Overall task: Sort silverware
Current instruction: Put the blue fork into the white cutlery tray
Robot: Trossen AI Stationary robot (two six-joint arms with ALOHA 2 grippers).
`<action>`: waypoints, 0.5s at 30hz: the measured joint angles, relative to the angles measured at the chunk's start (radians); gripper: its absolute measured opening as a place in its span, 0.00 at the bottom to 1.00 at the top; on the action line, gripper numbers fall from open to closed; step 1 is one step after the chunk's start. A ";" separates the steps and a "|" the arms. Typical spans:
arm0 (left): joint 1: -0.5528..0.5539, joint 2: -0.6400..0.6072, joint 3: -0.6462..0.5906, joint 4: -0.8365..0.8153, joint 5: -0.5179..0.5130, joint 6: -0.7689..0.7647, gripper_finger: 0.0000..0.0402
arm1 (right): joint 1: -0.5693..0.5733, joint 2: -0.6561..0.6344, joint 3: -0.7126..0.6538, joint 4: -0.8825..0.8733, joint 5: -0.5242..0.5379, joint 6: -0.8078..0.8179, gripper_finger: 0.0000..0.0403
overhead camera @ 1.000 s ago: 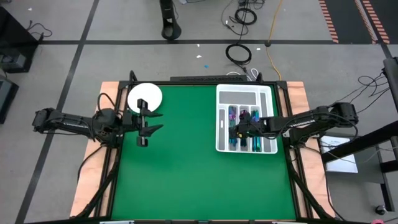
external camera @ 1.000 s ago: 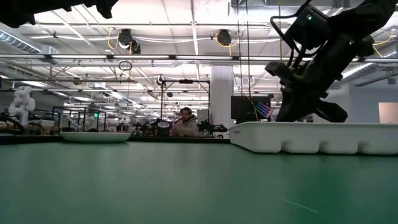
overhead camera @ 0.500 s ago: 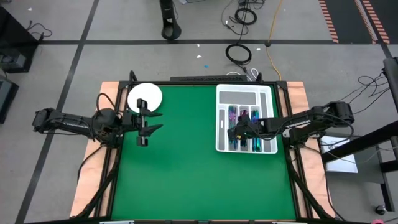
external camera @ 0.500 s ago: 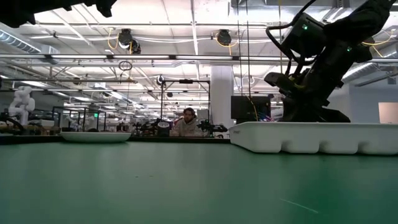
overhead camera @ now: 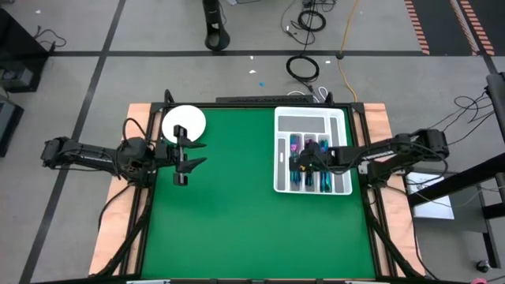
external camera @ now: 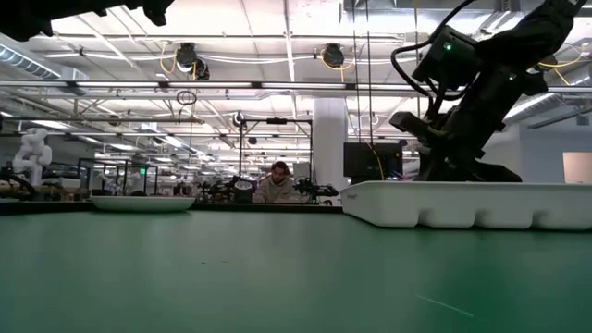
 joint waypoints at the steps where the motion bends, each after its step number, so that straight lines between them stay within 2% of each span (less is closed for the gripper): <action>1: 0.000 0.000 0.000 0.000 0.000 0.000 0.48 | -0.009 0.000 0.000 0.000 0.000 0.000 0.02; 9: 0.000 0.000 0.000 0.000 0.000 0.007 0.48 | -0.052 0.000 0.000 0.000 -0.057 -0.008 0.13; 15: 0.000 0.000 0.000 0.000 0.001 0.004 0.48 | -0.069 -0.028 0.000 -0.004 -0.101 -0.085 0.23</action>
